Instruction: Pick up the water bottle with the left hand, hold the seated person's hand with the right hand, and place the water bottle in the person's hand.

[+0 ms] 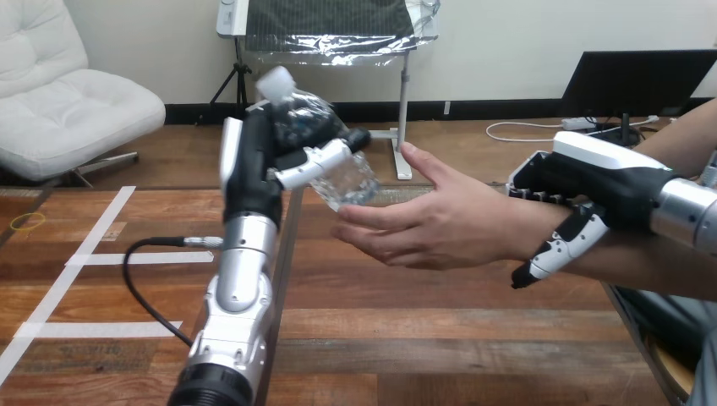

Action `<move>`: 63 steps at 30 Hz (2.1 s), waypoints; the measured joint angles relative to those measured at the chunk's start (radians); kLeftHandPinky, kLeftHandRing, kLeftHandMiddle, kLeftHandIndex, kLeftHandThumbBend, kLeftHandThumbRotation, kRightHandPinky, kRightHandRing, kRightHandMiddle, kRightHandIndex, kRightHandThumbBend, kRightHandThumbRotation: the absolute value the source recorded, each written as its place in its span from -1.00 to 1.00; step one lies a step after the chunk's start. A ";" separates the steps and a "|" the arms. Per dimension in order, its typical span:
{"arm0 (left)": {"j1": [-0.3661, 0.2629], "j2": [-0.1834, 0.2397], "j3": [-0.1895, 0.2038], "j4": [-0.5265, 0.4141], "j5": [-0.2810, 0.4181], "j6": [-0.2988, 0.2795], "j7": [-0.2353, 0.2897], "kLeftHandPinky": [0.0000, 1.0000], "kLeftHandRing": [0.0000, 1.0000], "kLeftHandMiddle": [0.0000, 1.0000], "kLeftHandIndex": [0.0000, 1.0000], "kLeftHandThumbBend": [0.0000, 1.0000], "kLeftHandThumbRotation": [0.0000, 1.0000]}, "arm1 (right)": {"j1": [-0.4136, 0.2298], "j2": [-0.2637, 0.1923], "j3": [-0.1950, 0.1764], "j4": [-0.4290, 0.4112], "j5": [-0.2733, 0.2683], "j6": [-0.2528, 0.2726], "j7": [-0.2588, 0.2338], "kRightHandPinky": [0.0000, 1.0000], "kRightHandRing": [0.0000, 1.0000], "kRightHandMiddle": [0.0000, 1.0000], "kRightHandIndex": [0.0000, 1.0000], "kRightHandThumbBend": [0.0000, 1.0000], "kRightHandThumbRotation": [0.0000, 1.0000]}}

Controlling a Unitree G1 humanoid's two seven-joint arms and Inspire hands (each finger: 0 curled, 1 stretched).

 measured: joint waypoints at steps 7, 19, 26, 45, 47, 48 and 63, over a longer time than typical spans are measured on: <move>-0.009 -0.018 -0.018 0.032 0.003 -0.004 -0.008 -0.39 -0.26 -0.16 -0.13 0.33 -1.00 | -0.014 0.020 0.008 -0.001 -0.017 0.019 0.000 -0.56 -0.45 -0.30 -0.23 0.75 -0.94; -0.014 -0.058 -0.041 0.050 0.011 -0.004 -0.032 -0.39 -0.26 -0.15 -0.12 0.33 -1.00 | -0.038 0.046 0.023 -0.001 -0.055 0.048 -0.003 -0.50 -0.40 -0.26 -0.21 0.72 -0.86; -0.018 -0.078 -0.048 0.051 0.006 -0.005 -0.038 -0.41 -0.28 -0.16 -0.12 0.36 -1.00 | -0.046 0.058 0.027 -0.001 -0.071 0.070 -0.004 -0.49 -0.39 -0.25 -0.21 0.73 -0.84; -0.024 -0.088 -0.055 0.050 -0.003 -0.031 -0.056 -0.43 -0.30 -0.20 -0.14 0.40 -1.00 | -0.051 0.070 0.028 0.001 -0.089 0.089 -0.003 -0.48 -0.38 -0.24 -0.21 0.73 -0.76; -0.024 -0.088 -0.058 0.048 -0.001 -0.032 -0.056 -0.42 -0.30 -0.20 -0.14 0.39 -1.00 | -0.051 0.071 0.029 0.003 -0.089 0.089 -0.003 -0.49 -0.38 -0.25 -0.21 0.73 -0.75; -0.024 -0.088 -0.059 0.047 0.000 -0.032 -0.056 -0.42 -0.30 -0.19 -0.14 0.39 -1.00 | -0.051 0.071 0.029 0.005 -0.089 0.089 -0.003 -0.49 -0.38 -0.25 -0.20 0.73 -0.75; -0.024 -0.092 -0.073 0.035 0.002 -0.032 -0.061 -0.41 -0.29 -0.18 -0.12 0.40 -1.00 | -0.051 0.071 0.029 0.009 -0.093 0.097 -0.002 -0.47 -0.36 -0.22 -0.19 0.72 -0.78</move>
